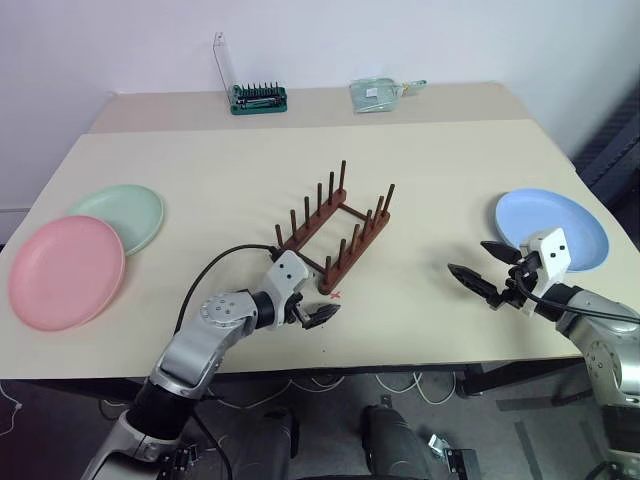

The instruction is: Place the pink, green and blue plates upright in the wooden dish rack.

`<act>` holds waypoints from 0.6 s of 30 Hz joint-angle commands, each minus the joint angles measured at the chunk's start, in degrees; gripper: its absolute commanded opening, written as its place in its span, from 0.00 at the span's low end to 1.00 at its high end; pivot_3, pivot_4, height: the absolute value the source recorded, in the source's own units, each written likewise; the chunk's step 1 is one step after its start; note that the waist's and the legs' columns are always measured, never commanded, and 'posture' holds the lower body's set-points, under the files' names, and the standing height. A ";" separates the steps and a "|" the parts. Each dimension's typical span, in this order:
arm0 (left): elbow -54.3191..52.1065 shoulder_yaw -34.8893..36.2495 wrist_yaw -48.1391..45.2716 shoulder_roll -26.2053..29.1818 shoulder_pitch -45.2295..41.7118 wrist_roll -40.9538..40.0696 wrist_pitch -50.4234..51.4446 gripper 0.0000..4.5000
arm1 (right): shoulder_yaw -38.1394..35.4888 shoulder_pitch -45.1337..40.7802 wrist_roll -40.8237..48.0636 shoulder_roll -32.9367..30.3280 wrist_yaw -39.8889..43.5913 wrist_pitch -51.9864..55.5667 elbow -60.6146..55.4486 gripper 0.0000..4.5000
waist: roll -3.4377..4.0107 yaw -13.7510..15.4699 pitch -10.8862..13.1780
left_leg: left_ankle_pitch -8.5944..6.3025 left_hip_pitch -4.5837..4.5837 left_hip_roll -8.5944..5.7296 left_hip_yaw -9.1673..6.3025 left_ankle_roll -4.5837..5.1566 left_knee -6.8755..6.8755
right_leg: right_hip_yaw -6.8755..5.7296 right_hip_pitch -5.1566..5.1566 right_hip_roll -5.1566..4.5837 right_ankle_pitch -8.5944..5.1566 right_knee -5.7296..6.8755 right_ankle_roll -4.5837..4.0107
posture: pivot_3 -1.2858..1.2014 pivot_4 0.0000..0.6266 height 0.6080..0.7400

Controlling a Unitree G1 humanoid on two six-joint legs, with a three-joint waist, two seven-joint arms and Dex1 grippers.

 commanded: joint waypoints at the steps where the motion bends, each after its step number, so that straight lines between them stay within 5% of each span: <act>1: 1.52 0.65 1.20 -0.31 -0.05 1.71 -2.38 0.67 | -1.91 1.11 0.93 0.81 -0.62 -1.52 -2.95 1.00 | 0.01 -0.10 -0.01 | 0.00 0.00 0.00 0.00 0.00 0.00 | 0.00 0.00 0.00 0.00 0.00 0.00 | 0.52 0.24 1.00; 5: 3.24 1.27 1.52 -0.48 -0.21 2.37 -4.50 0.21 | -1.43 0.49 0.80 0.99 -0.55 -2.19 -1.96 1.00 | 0.03 -0.07 -0.02 | 0.00 0.01 0.00 0.01 0.00 -0.01 | 0.00 0.00 0.00 0.00 0.00 0.00 | 0.52 0.24 1.00; 6: 4.13 1.58 1.47 -0.64 -0.39 2.43 -5.06 0.16 | -1.20 -0.01 0.72 1.10 -0.46 -2.47 -1.41 1.00 | 0.04 -0.06 -0.02 | 0.00 0.02 0.00 0.01 0.00 -0.01 | 0.00 0.01 0.00 0.00 0.00 0.00 | 0.52 0.24 1.00; 11: 7.82 1.84 -2.11 1.10 -1.21 3.15 -9.99 0.16 | -0.46 0.58 0.97 2.20 -0.53 -2.51 -2.71 1.00 | 0.04 -0.08 -0.02 | 0.00 0.05 0.00 0.01 0.00 -0.02 | 0.00 0.03 0.00 0.00 0.00 0.00 | 0.52 0.24 1.00; 18: 18.55 -0.53 -23.89 6.44 -8.18 0.52 -24.42 0.16 | 0.38 3.45 1.23 3.11 0.39 -2.64 -3.95 1.00 | 0.06 -0.15 -0.03 | -0.01 0.01 -0.01 0.05 0.02 -0.01 | 0.00 0.02 0.00 -0.01 -0.04 0.00 | 0.52 0.24 1.00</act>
